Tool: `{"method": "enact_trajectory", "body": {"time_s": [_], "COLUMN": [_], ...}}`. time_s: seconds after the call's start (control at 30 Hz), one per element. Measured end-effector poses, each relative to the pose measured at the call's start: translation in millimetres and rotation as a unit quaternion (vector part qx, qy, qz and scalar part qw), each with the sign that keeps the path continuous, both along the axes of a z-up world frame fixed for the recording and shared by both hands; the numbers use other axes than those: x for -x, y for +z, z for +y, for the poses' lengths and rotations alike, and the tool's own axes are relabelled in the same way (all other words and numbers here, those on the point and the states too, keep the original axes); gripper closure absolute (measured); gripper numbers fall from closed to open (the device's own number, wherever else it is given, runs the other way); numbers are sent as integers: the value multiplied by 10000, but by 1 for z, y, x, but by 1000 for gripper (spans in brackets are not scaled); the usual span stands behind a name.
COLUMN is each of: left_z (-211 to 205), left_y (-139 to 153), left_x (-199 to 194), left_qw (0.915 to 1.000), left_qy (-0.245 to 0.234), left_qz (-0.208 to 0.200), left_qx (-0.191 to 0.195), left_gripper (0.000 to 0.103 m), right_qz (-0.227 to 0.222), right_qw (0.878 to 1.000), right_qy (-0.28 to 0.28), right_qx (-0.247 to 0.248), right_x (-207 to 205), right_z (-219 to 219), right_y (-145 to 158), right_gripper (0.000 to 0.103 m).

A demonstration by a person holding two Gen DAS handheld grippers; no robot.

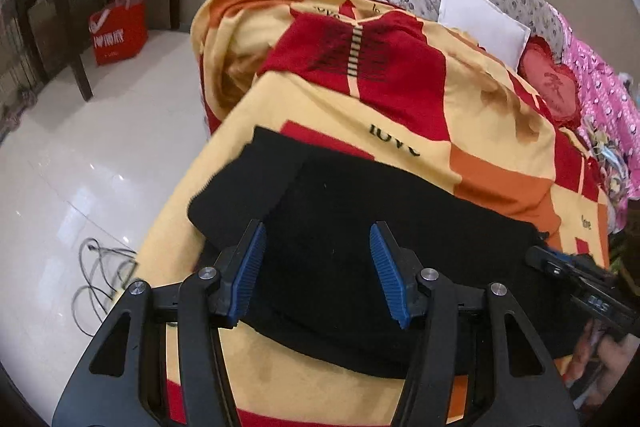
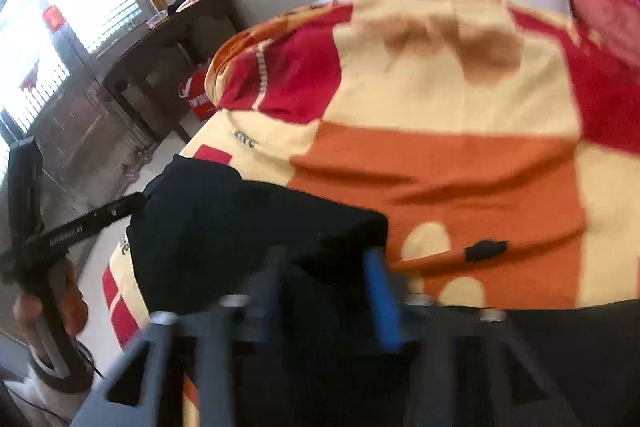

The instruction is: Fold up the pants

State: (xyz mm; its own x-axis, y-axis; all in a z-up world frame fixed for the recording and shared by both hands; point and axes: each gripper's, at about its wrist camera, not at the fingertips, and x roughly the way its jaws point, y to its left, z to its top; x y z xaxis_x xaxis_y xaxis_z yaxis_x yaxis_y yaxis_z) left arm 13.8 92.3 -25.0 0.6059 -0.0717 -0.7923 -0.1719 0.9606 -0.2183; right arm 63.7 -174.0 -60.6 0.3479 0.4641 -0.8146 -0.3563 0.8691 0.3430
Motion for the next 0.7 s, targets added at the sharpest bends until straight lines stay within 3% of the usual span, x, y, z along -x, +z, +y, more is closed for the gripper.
{"method": "enact_trajectory", "body": {"time_s": [0.13,0.23,0.4,0.53,0.6,0.7], "left_z": [5,1,-18,-32,-44,-67], "left_y": [4,-3,-9,-2,2,3], "left_x": [2,-1,-2,2,5,9], "left_qw": [9998,9999,9997,9993,9985,9960], "left_qy": [118,73,-84,-312,-507,-870], "left_qz": [-97,-40,25,-53,-129,-180], "left_qx": [-124,-101,-244,-176,-134,-111], "left_gripper": [49,49,49,49,49,49], "right_qz": [-590,-785,-635,-557,-703,-837], "right_qw": [9944,9871,9935,9978,9949,9836], "right_qy": [107,-55,-40,-292,-681,-1393], "right_qx": [868,1396,946,200,264,785], "right_x": [8,-1,-1,26,43,72], "right_z": [9,13,4,-41,-74,-130], "right_y": [15,5,0,34,49,64], "right_gripper": [92,92,92,76,71,67]}}
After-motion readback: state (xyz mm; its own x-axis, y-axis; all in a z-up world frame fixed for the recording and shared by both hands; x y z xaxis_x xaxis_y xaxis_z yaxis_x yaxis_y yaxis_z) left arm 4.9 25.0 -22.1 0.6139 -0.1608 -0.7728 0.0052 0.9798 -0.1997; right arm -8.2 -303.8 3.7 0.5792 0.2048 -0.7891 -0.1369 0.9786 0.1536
